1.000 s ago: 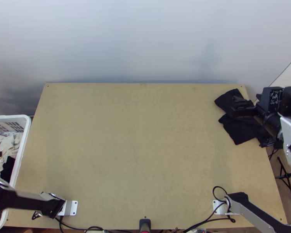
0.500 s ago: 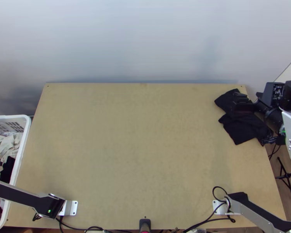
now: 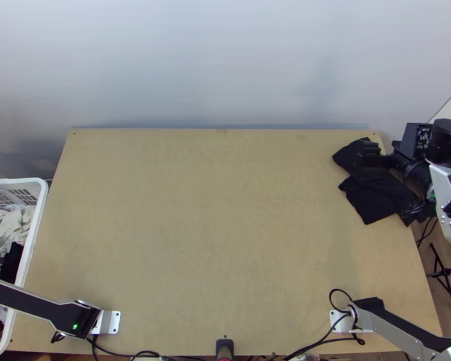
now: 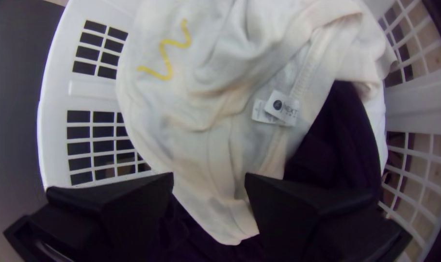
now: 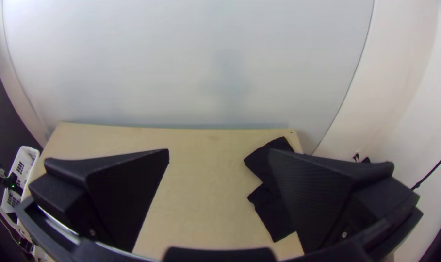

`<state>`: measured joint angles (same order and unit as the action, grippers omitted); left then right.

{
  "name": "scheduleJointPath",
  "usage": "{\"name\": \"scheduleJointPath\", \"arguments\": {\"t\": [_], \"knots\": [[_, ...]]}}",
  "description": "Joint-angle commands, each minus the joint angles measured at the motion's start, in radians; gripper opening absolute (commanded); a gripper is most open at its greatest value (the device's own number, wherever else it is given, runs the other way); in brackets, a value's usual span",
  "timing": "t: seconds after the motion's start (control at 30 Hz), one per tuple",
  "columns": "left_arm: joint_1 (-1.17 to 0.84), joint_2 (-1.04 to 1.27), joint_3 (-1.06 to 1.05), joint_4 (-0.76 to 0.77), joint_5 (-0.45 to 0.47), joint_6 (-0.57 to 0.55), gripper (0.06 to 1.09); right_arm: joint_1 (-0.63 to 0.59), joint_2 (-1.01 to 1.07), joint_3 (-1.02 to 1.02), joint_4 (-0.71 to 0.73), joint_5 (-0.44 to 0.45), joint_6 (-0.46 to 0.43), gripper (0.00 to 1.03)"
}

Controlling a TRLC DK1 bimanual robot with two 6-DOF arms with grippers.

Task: Fold the t-shirt

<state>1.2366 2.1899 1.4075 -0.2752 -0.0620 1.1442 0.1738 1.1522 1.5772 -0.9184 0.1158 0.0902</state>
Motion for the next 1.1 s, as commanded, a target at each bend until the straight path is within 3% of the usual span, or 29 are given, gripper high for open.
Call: {"name": "scheduleJointPath", "arguments": {"t": [0.0,0.07,0.17,0.2,0.23,0.4,0.5,0.67,1.07], "knots": [[0.001,0.057,0.011,0.004,-0.006,-0.018,0.55,0.001,0.004,0.006,0.001,-0.001,-0.001,0.96],[0.003,0.074,0.013,0.004,-0.006,-0.027,0.42,0.001,0.004,0.006,0.001,0.001,-0.007,0.96],[0.004,0.099,0.010,-0.002,-0.006,-0.043,0.29,-0.002,0.004,0.009,0.001,0.001,-0.007,0.96],[0.006,0.105,0.010,-0.005,-0.006,-0.046,0.15,-0.002,0.004,0.012,0.003,0.001,-0.007,0.96],[0.006,0.107,0.011,-0.007,-0.006,-0.052,0.10,-0.002,0.006,0.017,0.001,0.001,-0.007,0.96],[0.012,0.059,0.011,-0.025,0.036,-0.081,0.10,-0.002,0.011,0.037,0.003,0.001,-0.007,0.96],[0.012,0.021,0.051,-0.121,0.082,-0.153,0.10,-0.002,0.014,0.038,0.003,-0.001,-0.006,0.96],[0.017,-0.104,0.166,-0.354,0.257,-0.314,0.10,-0.002,0.012,0.053,0.001,-0.001,-0.004,0.96],[-0.071,-0.496,0.309,-0.759,0.588,-0.486,0.10,-0.031,-0.012,0.043,0.007,-0.001,0.008,0.97]]}}
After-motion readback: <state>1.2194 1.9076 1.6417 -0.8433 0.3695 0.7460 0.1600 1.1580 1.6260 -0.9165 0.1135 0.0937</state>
